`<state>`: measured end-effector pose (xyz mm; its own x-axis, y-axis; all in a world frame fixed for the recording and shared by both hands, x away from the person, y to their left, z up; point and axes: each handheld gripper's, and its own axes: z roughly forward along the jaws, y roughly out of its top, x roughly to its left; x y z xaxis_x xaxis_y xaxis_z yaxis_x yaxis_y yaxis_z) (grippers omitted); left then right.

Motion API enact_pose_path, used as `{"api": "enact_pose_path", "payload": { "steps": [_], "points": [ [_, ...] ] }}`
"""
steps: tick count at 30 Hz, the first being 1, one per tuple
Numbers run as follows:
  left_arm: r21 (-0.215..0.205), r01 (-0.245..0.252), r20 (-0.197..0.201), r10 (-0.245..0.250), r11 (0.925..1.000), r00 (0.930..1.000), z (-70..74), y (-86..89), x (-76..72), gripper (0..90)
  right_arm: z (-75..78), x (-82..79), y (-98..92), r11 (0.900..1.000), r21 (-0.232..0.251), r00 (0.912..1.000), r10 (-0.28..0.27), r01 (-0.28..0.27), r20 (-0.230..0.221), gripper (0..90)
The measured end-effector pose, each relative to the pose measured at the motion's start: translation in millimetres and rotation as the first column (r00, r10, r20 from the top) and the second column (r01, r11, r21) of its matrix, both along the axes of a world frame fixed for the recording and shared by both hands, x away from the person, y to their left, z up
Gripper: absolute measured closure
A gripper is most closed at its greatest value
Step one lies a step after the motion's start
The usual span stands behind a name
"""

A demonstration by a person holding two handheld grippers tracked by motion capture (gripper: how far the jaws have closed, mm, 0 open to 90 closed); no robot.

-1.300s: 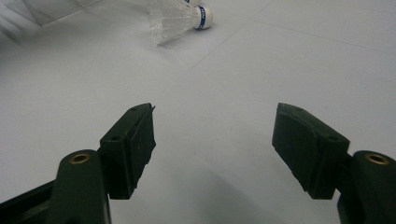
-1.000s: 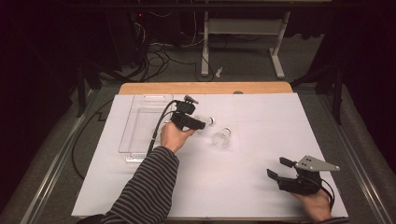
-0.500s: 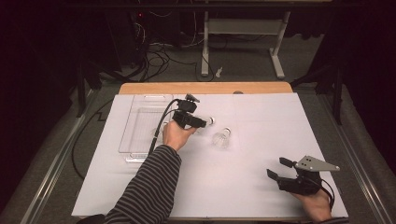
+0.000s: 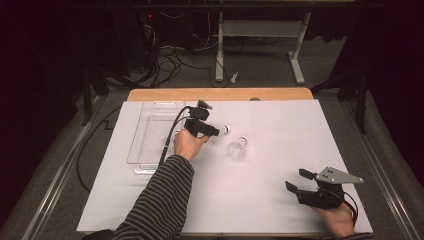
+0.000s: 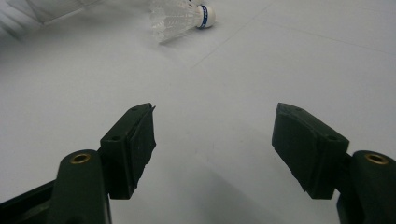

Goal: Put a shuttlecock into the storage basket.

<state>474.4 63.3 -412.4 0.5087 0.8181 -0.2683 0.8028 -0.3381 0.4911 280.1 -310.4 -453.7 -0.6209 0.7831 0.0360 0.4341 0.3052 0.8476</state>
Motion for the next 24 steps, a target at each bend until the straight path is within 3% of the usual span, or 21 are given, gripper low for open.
{"api": "enact_pose_path", "payload": {
  "steps": [24],
  "points": [
    [-0.001,0.035,-0.04,-0.035,0.9994,0.9986,-8.2,-6.4,2.0,71.1,-0.3,0.5,0.2,1.0,-0.005,1.0,0.008,-0.008,0.005,30.6]
  ]
}}
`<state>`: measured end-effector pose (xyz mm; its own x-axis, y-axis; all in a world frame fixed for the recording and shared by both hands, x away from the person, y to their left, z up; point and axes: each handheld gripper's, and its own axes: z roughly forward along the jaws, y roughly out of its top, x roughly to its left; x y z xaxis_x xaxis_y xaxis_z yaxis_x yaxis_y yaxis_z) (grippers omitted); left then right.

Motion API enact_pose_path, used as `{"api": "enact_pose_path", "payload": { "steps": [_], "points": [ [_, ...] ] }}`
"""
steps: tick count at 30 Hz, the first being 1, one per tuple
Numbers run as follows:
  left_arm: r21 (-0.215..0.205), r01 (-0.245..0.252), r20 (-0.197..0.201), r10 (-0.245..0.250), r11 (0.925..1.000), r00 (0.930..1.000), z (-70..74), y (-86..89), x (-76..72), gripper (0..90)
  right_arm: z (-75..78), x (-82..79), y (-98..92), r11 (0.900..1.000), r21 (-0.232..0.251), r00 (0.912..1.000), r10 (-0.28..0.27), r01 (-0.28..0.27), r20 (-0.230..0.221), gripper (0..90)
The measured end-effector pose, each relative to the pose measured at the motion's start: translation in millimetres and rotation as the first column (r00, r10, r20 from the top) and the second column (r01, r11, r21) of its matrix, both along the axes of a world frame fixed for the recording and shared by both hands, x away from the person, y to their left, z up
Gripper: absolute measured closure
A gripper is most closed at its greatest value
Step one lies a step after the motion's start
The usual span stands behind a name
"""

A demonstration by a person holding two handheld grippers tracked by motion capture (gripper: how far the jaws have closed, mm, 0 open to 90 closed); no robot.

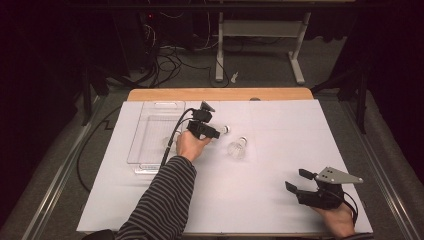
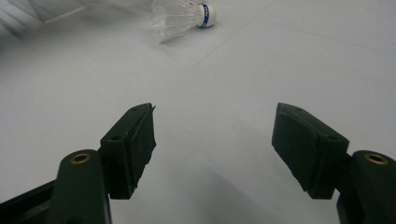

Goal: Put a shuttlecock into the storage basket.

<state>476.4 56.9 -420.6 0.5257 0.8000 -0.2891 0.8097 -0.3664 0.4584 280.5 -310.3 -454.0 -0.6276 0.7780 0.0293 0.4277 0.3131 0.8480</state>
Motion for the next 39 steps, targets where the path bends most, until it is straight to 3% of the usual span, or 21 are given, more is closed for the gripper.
{"api": "enact_pose_path", "payload": {
  "steps": [17,39],
  "points": [
    [0.005,0.023,0.01,-0.023,0.9997,0.9997,-0.1,-1.3,-1.5,88.2,-0.1,-0.2,0.2,1.0,0.0,1.0,-0.001,0.001,-0.003,30.6],
    [0.0,0.037,0.032,-0.037,0.9993,0.9988,1.9,-0.9,-4.1,89.8,-0.2,-0.5,-1.4,1.0,0.008,1.0,-0.003,0.003,-0.005,30.5]
  ]
}}
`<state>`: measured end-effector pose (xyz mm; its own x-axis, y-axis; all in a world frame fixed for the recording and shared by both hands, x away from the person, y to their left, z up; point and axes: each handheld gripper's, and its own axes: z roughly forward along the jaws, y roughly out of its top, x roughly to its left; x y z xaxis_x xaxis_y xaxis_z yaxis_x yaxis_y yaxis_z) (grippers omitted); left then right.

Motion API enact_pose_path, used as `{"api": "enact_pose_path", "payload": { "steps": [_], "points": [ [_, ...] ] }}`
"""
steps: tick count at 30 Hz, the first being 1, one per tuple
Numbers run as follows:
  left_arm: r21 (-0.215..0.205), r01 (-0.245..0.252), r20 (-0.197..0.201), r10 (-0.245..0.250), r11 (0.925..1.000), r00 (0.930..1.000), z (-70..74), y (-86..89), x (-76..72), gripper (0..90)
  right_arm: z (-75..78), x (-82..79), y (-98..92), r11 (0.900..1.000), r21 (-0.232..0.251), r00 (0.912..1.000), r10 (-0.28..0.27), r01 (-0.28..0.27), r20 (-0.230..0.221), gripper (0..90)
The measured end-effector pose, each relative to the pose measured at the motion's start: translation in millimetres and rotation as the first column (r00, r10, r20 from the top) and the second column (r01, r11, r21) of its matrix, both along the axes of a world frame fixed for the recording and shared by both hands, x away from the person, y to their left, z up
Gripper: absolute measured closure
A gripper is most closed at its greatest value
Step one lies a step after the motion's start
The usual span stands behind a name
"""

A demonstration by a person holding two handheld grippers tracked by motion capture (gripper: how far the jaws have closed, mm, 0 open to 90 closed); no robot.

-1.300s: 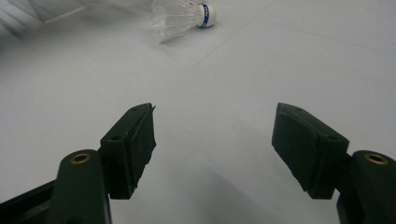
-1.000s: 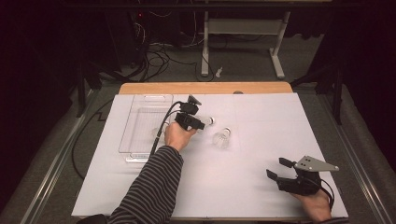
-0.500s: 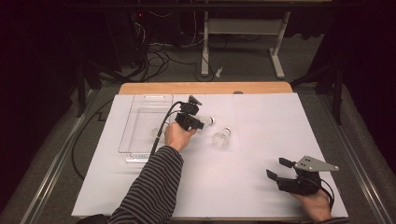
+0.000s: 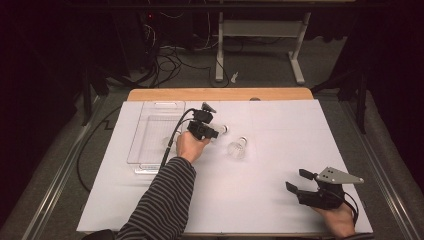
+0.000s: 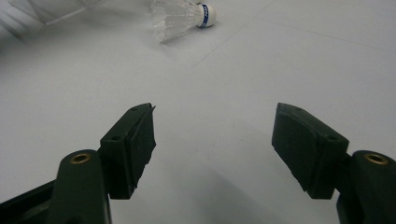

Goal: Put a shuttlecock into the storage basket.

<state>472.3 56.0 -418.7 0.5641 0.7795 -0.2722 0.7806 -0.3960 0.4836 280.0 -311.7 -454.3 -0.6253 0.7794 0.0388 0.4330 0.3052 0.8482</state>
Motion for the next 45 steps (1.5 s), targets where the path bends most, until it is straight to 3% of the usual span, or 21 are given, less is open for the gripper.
{"api": "enact_pose_path", "payload": {
  "steps": [45],
  "points": [
    [-0.021,0.057,0.087,-0.055,0.9981,0.9947,30.3,8.1,-24.2,89.9,0.5,-0.8,-0.6,1.0,0.007,1.0,-0.007,0.007,0.0,30.6]
  ]
}}
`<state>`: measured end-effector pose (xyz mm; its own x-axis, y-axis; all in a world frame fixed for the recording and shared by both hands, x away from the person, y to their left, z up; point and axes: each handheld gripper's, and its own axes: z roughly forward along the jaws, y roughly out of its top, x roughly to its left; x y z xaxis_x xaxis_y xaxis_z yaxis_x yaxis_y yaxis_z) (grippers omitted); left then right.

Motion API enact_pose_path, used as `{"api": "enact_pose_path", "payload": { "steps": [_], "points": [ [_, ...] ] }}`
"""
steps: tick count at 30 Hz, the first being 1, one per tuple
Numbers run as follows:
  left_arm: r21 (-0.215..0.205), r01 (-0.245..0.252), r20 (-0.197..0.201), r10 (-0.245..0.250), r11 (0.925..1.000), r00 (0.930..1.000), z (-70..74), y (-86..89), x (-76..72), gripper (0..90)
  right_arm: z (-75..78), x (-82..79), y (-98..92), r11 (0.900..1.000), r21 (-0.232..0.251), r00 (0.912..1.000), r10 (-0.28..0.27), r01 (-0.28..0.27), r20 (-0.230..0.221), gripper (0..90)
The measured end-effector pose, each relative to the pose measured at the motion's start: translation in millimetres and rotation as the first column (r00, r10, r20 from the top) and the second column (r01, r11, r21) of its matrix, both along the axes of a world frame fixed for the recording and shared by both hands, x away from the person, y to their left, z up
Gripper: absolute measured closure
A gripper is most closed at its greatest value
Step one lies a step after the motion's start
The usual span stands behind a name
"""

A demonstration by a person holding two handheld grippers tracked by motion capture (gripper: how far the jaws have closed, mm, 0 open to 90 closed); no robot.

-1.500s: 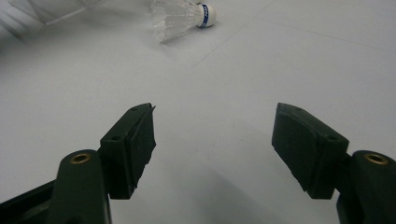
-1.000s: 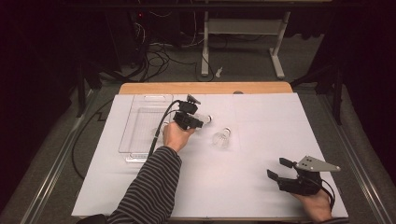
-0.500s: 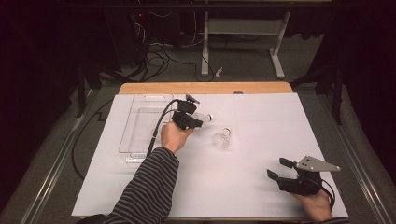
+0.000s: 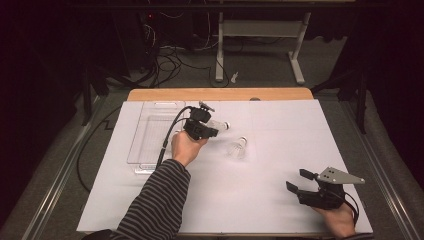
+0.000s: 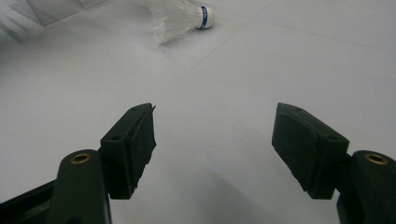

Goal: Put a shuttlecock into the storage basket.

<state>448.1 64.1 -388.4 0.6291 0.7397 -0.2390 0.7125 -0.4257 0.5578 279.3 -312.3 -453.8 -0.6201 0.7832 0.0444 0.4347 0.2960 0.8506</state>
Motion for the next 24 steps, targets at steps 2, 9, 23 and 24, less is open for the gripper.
{"api": "enact_pose_path", "payload": {
  "steps": [2,9,23,24],
  "points": [
    [0.001,0.001,0.002,-0.001,1.0,1.0,1.2,1.5,-0.3,89.9,0.0,0.0,-0.1,1.0,0.0,1.0,0.0,0.0,0.0,30.6],
    [0.003,0.007,0.006,-0.007,1.0,1.0,3.4,2.6,-2.9,89.9,-0.1,-0.1,0.2,1.0,-0.001,1.0,-0.001,0.001,-0.004,30.6],
    [0.031,0.009,0.03,-0.01,0.9995,0.9995,16.5,16.6,-13.5,90.0,-0.3,0.2,0.7,1.0,-0.004,1.0,0.004,-0.004,-0.003,30.6],
    [0.03,0.009,0.03,-0.01,0.9995,0.9995,17.1,17.9,-14.3,90.0,-0.3,0.2,0.6,1.0,-0.003,1.0,0.004,-0.004,-0.003,30.6]
  ]
}}
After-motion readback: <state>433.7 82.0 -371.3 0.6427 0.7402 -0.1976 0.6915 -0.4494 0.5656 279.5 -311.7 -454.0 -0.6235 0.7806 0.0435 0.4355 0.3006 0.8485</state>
